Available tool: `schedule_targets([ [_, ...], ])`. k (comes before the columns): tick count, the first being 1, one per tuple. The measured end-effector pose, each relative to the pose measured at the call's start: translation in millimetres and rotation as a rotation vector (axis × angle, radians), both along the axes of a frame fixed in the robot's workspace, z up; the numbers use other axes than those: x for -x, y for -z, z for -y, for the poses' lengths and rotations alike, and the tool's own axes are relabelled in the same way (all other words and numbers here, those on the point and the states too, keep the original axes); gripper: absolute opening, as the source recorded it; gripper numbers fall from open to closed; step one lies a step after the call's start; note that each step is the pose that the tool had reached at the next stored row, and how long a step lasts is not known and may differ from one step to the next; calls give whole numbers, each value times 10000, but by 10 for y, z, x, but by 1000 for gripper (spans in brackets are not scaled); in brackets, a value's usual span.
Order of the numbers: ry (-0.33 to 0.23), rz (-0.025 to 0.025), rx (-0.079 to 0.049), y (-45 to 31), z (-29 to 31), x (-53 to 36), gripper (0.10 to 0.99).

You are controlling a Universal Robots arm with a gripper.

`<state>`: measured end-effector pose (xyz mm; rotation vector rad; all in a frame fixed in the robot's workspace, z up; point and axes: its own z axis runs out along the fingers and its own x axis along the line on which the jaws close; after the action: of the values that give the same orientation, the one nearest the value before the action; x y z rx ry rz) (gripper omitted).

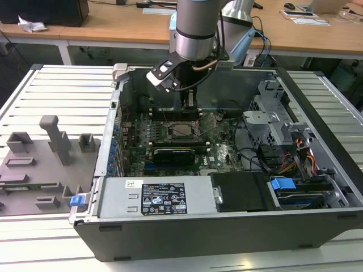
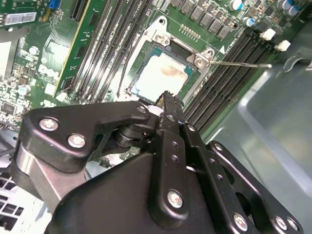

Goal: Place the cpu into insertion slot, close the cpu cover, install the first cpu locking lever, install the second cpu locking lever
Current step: 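Close the cpu cover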

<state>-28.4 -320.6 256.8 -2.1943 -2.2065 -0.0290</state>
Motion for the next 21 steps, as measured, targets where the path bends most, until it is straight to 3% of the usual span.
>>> schedule_targets([
  [4, 0, 0, 0, -151, 0, 0, 106],
  [8, -2, 15, 1, -153, 10, 2, 106],
  [11, 0, 15, 7, -150, 71, 2, 106],
  [13, -1, 15, 5, -145, 144, -1, 106],
  [21, -263, 42, 3, -97, 121, -321, 106],
])
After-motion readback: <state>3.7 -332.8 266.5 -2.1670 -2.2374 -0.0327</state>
